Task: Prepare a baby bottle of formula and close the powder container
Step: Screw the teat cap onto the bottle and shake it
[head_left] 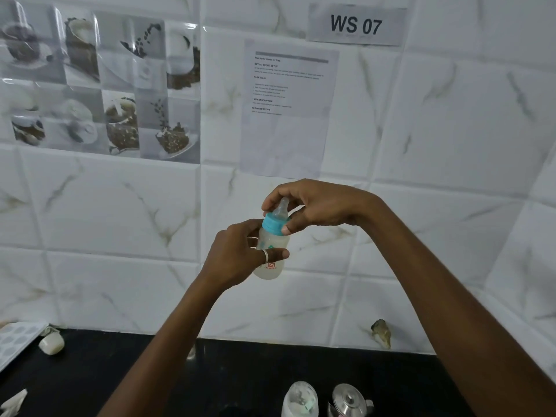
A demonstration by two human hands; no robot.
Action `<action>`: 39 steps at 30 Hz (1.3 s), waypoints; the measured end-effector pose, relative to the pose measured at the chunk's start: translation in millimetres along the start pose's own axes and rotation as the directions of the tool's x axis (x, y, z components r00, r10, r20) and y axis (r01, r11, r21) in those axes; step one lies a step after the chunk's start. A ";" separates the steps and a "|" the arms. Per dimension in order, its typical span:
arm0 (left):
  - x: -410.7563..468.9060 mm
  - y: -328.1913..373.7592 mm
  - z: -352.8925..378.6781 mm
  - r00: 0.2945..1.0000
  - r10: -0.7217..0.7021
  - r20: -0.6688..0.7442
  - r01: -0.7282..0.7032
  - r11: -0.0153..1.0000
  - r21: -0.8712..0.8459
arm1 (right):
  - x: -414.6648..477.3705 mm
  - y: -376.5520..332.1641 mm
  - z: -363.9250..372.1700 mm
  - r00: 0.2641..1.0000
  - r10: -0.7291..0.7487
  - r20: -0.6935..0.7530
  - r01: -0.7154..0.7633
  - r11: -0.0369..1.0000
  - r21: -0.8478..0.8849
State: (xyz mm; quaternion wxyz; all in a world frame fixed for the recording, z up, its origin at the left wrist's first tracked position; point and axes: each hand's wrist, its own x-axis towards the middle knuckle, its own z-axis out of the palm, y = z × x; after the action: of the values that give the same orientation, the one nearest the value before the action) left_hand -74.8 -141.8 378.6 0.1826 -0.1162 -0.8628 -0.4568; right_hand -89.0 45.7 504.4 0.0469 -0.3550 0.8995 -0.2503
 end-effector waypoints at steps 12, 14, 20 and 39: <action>-7.2 0.8 4.9 0.995 -0.005 -0.101 0.012 0.998 0.067 | 4.6 1.2 12.1 0.995 0.056 -0.087 -0.055 0.998 0.009; -7.4 1.6 5.6 0.994 -0.008 -0.107 0.016 0.997 0.077 | 5.3 0.8 11.1 0.995 0.054 -0.080 -0.055 0.998 -0.012; -5.2 5.2 3.5 0.997 -0.007 -0.079 0.014 0.996 0.093 | 8.5 -0.6 2.7 0.999 0.035 -0.024 -0.036 0.997 -0.073; -6.2 6.3 9.5 0.995 -0.043 -0.086 0.049 0.996 0.069 | 11.5 -3.2 13.7 0.985 0.119 -0.127 -0.144 0.967 -0.212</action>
State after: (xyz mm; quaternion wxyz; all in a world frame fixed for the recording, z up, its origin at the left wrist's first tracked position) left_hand -68.8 -130.6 375.7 0.2122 -0.0705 -0.8724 -0.4346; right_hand -92.0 30.3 495.2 -0.0275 -0.2827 0.9445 -0.1650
